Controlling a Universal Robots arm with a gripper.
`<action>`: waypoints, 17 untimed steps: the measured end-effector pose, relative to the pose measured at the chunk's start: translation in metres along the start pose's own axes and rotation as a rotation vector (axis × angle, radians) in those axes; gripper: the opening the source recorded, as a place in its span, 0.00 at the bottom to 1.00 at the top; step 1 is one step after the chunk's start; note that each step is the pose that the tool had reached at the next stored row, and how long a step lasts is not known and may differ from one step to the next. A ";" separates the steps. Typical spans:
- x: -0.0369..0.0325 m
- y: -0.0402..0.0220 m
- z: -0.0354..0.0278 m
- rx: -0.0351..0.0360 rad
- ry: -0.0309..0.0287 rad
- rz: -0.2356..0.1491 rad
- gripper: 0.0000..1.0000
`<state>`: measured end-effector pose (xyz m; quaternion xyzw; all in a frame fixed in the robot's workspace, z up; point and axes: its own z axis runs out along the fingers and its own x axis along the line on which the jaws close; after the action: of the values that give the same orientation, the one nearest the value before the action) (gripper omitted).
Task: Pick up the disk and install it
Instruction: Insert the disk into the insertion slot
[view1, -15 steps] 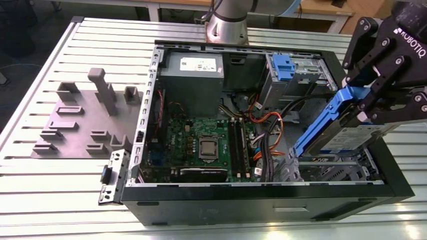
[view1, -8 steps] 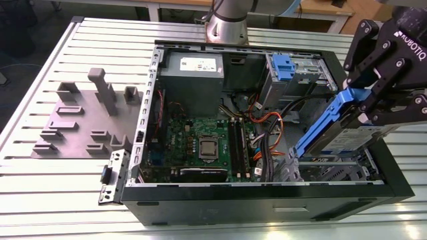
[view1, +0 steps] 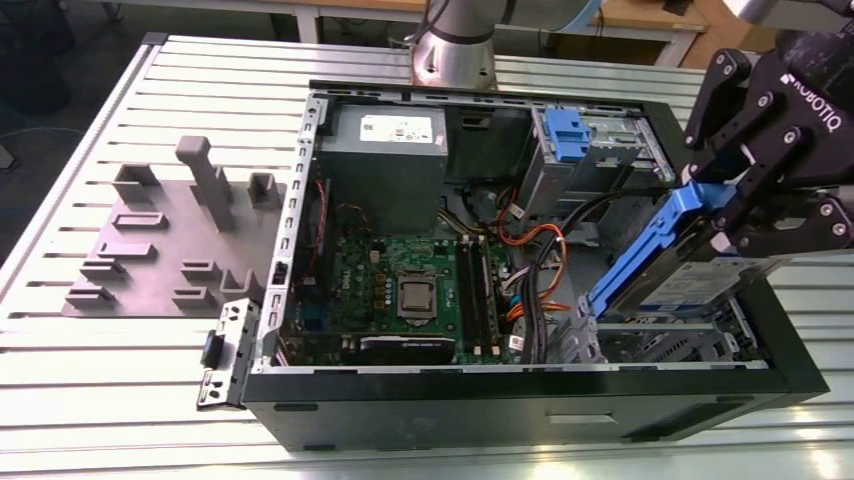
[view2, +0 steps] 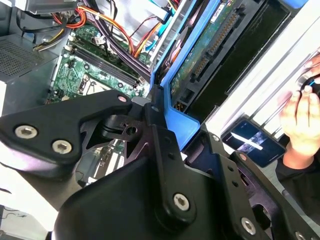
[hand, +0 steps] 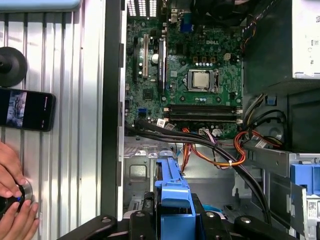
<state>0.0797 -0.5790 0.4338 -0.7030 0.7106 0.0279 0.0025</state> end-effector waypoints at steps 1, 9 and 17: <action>0.0000 -0.0001 0.0009 0.0000 0.0000 0.000 0.36; 0.0002 -0.0004 0.0048 0.0000 0.0002 0.000 0.36; 0.0002 -0.0004 0.0050 -0.0001 0.0001 0.000 0.36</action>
<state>0.0799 -0.5789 0.4288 -0.7030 0.7106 0.0279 0.0025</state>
